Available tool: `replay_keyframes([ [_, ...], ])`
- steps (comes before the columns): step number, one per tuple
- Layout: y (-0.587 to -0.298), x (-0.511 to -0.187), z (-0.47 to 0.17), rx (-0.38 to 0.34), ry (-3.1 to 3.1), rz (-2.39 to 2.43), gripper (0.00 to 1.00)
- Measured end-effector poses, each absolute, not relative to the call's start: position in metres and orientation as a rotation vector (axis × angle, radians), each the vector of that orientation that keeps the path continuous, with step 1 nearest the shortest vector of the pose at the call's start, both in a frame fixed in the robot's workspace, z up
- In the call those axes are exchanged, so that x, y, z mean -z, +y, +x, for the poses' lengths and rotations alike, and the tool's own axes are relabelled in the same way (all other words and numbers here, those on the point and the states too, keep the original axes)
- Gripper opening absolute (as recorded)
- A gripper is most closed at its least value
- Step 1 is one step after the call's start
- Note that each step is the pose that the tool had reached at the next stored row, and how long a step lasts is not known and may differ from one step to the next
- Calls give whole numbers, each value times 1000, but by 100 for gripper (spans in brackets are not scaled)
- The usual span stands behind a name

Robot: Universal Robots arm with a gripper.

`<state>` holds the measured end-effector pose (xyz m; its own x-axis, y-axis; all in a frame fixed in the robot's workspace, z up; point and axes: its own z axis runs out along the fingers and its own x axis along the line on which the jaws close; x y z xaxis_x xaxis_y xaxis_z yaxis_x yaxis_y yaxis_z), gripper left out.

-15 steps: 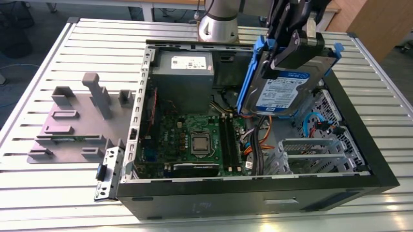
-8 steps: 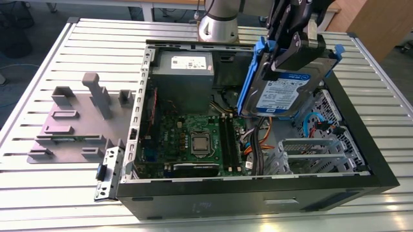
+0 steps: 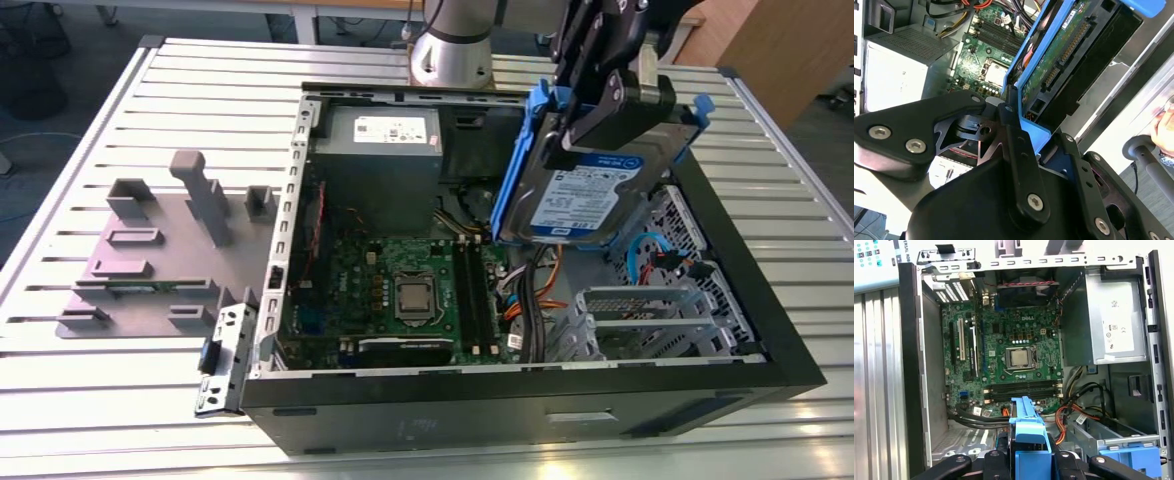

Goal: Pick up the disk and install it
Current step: 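Pick up the disk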

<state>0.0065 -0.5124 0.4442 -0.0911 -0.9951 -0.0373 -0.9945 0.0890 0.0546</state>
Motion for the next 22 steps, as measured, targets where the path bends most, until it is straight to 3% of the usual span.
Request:
replay_keyframes([
  [22, -520, -443, 7, 103, -2310, 2113, 37],
])
